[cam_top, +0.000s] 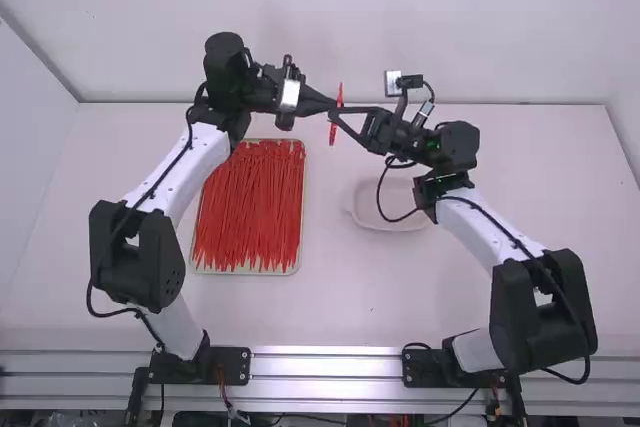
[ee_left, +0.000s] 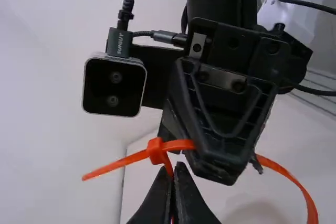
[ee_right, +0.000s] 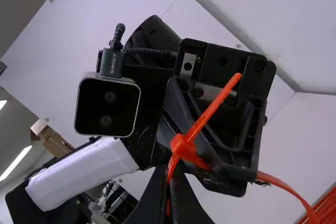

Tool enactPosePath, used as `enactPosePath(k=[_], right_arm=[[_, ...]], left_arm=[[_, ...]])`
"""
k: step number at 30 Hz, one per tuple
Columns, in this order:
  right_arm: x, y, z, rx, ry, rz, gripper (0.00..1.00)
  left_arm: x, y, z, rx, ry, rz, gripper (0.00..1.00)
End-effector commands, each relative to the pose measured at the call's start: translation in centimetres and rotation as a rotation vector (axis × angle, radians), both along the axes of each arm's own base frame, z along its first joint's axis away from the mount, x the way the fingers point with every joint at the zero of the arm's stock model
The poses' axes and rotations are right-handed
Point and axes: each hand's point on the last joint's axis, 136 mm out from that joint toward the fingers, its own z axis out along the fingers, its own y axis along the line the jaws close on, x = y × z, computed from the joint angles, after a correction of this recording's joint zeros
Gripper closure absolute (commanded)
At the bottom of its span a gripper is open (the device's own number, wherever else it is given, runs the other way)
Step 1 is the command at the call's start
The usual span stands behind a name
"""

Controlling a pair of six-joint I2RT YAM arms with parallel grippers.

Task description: Fasten the cable tie

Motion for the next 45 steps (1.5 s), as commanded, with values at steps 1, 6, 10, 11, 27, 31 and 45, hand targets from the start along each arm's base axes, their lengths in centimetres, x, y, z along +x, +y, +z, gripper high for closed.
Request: enactPosePath(k=[1, 6, 10, 11, 27, 31, 45], right_arm=[[1.9, -1.4, 2.3, 0.051, -0.035, -0.095, 1.00], [2.8, -2.3, 2.4, 0.063, -0.031, -0.142, 1.00], [2.5, -2.3, 2.1, 0.049, -0.033, -0.123, 0.96], [2.4, -2.2, 2.1, 0.045, -0.034, -0.114, 0.92], [2.3, -2.2, 2.5, 0.053, -0.047, -0.116, 0.54], [2.3, -2.2, 2.5, 0.057, -0.044, -0.121, 0.51], [1.4, -1.5, 2.6, 0.048, -0.068, -0.080, 1.00]], left_arm=[[-1.3, 0.0, 0.6, -0.012, -0.079, -0.080, 0.99], [-1.3, -0.1, 0.6, -0.012, -0.080, -0.081, 0.99], [-0.8, -0.1, 0.8, -0.009, -0.057, -0.055, 0.99], [-0.6, 0.0, 0.8, -0.006, -0.035, -0.045, 0.99], [-1.5, -0.5, 0.2, 0.025, 0.151, -0.091, 0.99], [-2.0, -1.1, -0.1, 0.025, 0.145, -0.108, 0.98], [-2.1, -1.3, -0.2, 0.031, 0.174, -0.115, 0.98]])
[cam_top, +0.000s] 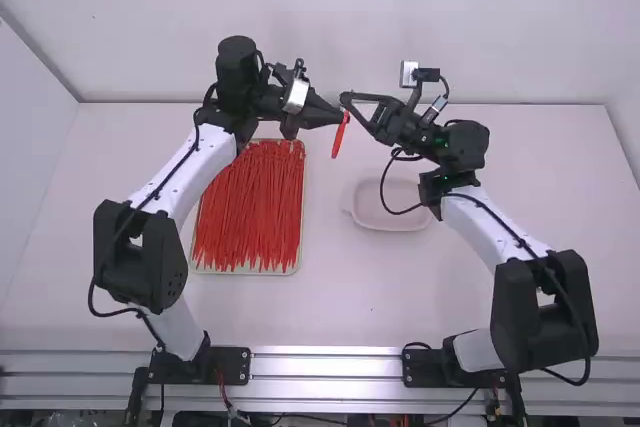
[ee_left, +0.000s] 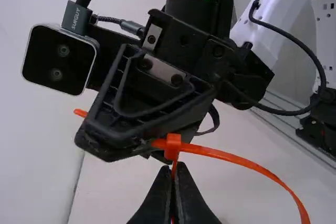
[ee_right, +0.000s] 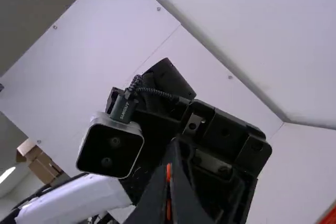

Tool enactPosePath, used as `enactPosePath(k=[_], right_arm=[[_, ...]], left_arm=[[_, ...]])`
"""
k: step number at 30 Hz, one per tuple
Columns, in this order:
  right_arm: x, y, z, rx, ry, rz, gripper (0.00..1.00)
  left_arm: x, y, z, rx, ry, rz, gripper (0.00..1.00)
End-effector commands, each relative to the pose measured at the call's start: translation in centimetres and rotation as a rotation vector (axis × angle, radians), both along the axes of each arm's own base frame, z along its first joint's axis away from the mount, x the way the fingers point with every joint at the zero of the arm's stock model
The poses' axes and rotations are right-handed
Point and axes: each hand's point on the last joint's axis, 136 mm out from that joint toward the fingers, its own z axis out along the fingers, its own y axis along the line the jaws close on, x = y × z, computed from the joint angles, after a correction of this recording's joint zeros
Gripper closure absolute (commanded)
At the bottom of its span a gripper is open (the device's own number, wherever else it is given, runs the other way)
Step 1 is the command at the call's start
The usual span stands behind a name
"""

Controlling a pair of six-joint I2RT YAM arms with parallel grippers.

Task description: Fasten the cable tie

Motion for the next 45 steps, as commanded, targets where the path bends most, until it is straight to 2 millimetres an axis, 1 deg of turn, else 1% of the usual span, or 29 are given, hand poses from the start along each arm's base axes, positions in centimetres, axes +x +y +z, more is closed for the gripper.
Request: enactPosePath(k=[1, 5, 9, 19, 22, 25, 27, 30, 34, 36, 38, 39, 45], right_arm=[[-0.2, 0.1, 0.9, -0.004, -0.033, 0.018, 1.00], [-0.1, -0.4, 0.8, -0.019, -0.047, 0.017, 1.00], [0.1, -1.2, 0.6, -0.032, -0.055, 0.011, 1.00], [1.5, -4.1, 0.2, -0.088, -0.138, -0.075, 1.00], [2.0, -5.1, 0.1, -0.094, -0.139, -0.098, 1.00], [2.4, -5.8, 0.2, -0.092, -0.138, -0.121, 1.00], [2.5, -6.1, 0.6, -0.077, -0.144, -0.138, 1.00], [2.3, -6.2, 1.6, -0.054, -0.171, -0.147, 1.00], [2.1, -5.4, 3.1, -0.041, -0.215, -0.148, 1.00], [1.9, -4.9, 4.3, -0.031, -0.246, -0.147, 1.00], [2.0, -4.6, 4.9, -0.028, -0.253, -0.147, 1.00], [2.0, -4.4, 5.6, -0.030, -0.270, -0.150, 1.00], [2.4, -2.8, 7.3, -0.070, -0.286, -0.140, 1.00]], left_arm=[[-0.4, -0.2, 0.6, -0.005, -0.014, -0.029, 0.98], [-0.3, 0.0, 0.4, 0.001, 0.017, -0.024, 0.98], [-0.4, 0.1, -0.1, 0.016, 0.084, -0.024, 0.98], [-0.7, 0.1, -1.3, 0.051, 0.249, -0.027, 0.99], [-0.9, 0.0, -1.5, 0.059, 0.283, -0.031, 0.98], [-0.9, 0.1, -1.6, 0.063, 0.301, -0.029, 0.99], [-1.2, -0.2, -1.7, 0.067, 0.312, -0.038, 0.98], [-1.3, -0.4, -1.8, 0.068, 0.315, -0.042, 0.99], [-1.8, -0.9, -2.0, 0.077, 0.341, -0.056, 0.99], [-2.1, -1.1, -2.1, 0.082, 0.357, -0.066, 0.99], [-2.4, -1.4, -2.3, 0.082, 0.350, -0.074, 0.99], [-2.7, -1.6, -2.5, 0.083, 0.350, -0.081, 0.98], [-3.7, -2.2, -3.1, 0.087, 0.348, -0.103, 0.99]])
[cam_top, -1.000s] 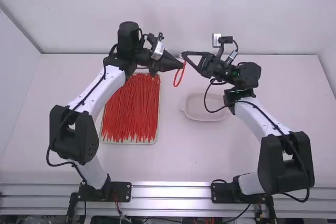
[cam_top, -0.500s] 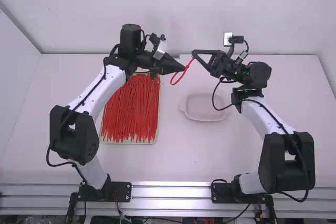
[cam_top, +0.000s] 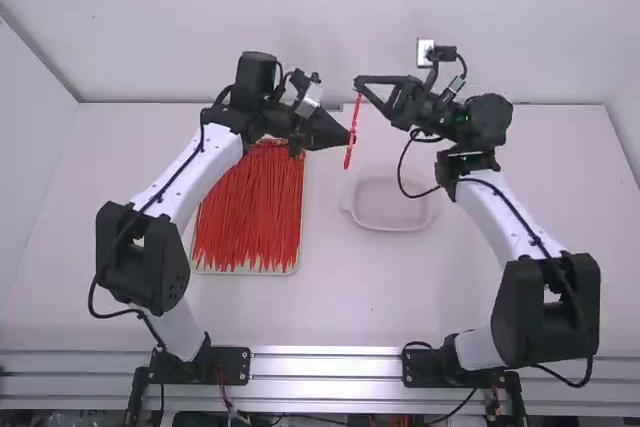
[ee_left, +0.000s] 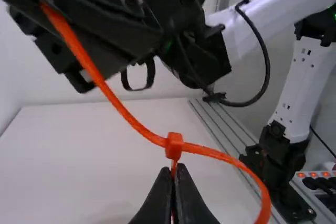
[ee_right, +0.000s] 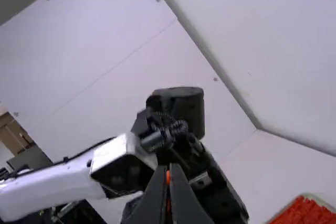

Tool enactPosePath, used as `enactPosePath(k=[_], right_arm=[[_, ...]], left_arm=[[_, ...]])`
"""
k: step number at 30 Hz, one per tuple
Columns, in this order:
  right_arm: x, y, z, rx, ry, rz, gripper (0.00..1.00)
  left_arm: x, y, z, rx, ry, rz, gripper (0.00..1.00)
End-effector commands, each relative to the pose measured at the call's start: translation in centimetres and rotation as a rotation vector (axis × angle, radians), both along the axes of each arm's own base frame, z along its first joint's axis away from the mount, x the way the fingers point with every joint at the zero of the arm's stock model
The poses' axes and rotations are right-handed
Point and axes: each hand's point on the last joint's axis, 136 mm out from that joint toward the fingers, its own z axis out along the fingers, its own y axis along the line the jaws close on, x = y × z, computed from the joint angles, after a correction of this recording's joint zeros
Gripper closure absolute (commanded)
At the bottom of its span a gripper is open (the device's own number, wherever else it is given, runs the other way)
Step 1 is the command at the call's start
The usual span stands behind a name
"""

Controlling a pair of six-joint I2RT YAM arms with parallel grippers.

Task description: Fasten the cable tie

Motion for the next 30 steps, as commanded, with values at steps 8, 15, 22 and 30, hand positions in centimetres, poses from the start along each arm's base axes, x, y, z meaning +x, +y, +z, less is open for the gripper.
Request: enactPosePath(k=[8, 15, 22, 30], right_arm=[[1.0, 0.8, 6.8, 0.005, -0.163, -0.107, 1.00], [1.1, 0.5, 7.9, 0.020, -0.181, -0.129, 1.00], [1.5, -1.0, 8.9, 0.032, -0.178, -0.152, 1.00], [0.4, -0.3, 8.1, -0.011, -0.182, -0.071, 0.97]], left_arm=[[-2.1, -1.1, -0.5, -0.026, -0.004, -0.079, 0.98], [-2.2, -1.1, -0.6, -0.021, 0.016, -0.079, 0.99], [-2.2, -1.1, -1.3, -0.020, 0.019, -0.078, 0.99], [-1.8, -0.7, -1.5, -0.024, 0.005, -0.067, 0.98]])
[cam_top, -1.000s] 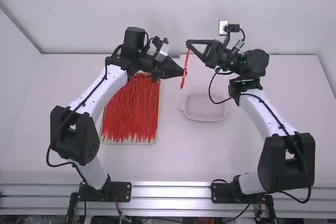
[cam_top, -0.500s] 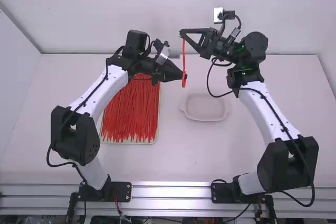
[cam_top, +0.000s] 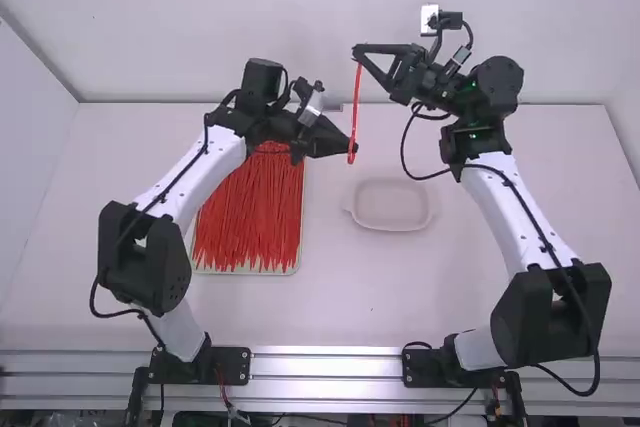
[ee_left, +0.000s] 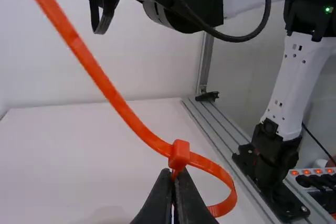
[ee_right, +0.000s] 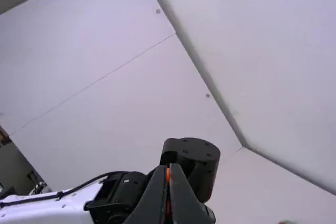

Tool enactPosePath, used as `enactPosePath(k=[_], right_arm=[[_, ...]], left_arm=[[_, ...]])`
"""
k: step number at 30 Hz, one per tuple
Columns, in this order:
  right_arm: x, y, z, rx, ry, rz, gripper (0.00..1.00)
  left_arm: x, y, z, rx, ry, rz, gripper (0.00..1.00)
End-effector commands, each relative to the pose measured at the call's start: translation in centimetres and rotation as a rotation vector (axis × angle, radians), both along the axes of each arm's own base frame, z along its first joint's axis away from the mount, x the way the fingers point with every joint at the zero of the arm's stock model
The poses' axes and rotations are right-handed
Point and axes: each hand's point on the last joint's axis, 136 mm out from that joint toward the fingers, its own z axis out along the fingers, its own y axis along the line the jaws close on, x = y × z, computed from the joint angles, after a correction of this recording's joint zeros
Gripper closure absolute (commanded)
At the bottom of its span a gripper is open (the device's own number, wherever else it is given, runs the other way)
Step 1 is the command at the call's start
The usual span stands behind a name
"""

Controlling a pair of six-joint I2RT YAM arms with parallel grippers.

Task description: Fasten the cable tie

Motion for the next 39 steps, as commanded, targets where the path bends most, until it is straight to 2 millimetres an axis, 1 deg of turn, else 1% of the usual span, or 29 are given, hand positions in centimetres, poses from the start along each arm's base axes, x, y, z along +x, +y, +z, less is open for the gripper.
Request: enactPosePath(k=[1, 2, 3, 5, 6, 8, 9, 11, 12, 14, 16, 18, 23, 26, 29, 34, 35, 38, 39], right_arm=[[-1.1, -0.4, 3.1, 0.009, -0.090, 0.007, 0.87], [-1.7, -0.3, 2.7, -0.018, -0.090, 0.048, 0.75], [-2.2, -0.3, 2.3, -0.041, -0.093, 0.081, 0.60], [-2.9, -0.4, 1.6, -0.074, -0.094, 0.130, 0.43], [-3.2, -0.4, 1.3, -0.089, -0.094, 0.153, 0.01], [-3.9, -0.5, 0.4, -0.121, -0.077, 0.202, 0.02], [-3.8, -0.5, 0.0, -0.125, -0.055, 0.209, 0.02], [-3.3, -0.5, -1.5, -0.127, 0.035, 0.211, 0.02], [-3.2, -0.5, -1.8, -0.129, 0.048, 0.212, 0.02], [-3.0, -0.4, -3.4, -0.139, 0.091, 0.219, 0.02], [-3.0, -0.4, -4.2, -0.143, 0.107, 0.225, 0.02], [-3.0, -0.4, -5.5, -0.146, 0.132, 0.228, 0.02], [-3.3, -0.3, -7.3, -0.153, 0.160, 0.247, 0.02], [-3.6, -0.2, -8.0, -0.157, 0.179, 0.263, 0.02], [-3.9, 0.4, -8.5, -0.158, 0.188, 0.277, 0.02], [-4.0, 1.4, -8.4, -0.158, 0.162, 0.275, 0.00], [-4.0, 1.7, -8.3, -0.155, 0.162, 0.271, 0.04], [-3.8, 2.1, -8.2, -0.148, 0.162, 0.254, 0.22], [-3.7, 2.2, -8.2, -0.146, 0.162, 0.247, 0.30]], left_arm=[[-0.9, -0.3, -0.7, -0.018, 0.009, -0.040, 0.98], [-0.8, -0.2, -0.7, -0.018, 0.009, -0.037, 0.98], [-0.7, 0.0, -0.7, -0.018, 0.008, -0.031, 0.98], [-0.4, 0.2, -0.6, -0.020, 0.002, -0.025, 0.98], [-0.2, 0.3, -0.5, -0.020, 0.000, -0.020, 0.98], [0.3, 0.6, -0.2, -0.020, 0.003, -0.011, 0.98], [0.4, 0.7, -0.1, -0.020, 0.004, -0.007, 0.99], [0.6, 0.5, 0.3, -0.020, 0.003, -0.009, 0.98], [0.7, 0.6, 0.4, -0.020, 0.001, -0.008, 0.98], [0.9, 0.5, 0.8, -0.023, -0.008, -0.008, 0.98], [1.0, 0.5, 1.1, -0.024, -0.014, -0.008, 0.98], [1.4, 0.7, 1.6, -0.026, -0.021, 0.000, 0.98], [2.1, 1.3, 2.4, -0.026, -0.020, 0.019, 0.98], [2.1, 1.2, 2.6, -0.027, -0.025, 0.017, 0.98], [2.3, 1.1, 2.7, -0.028, -0.039, 0.027, 0.98], [2.4, 1.1, 2.6, -0.027, -0.039, 0.033, 0.98], [2.4, 1.1, 2.6, -0.027, -0.040, 0.033, 0.98], [2.3, 0.9, 2.6, -0.027, -0.039, 0.027, 0.98], [2.3, 1.0, 2.6, -0.027, -0.039, 0.030, 0.98]])
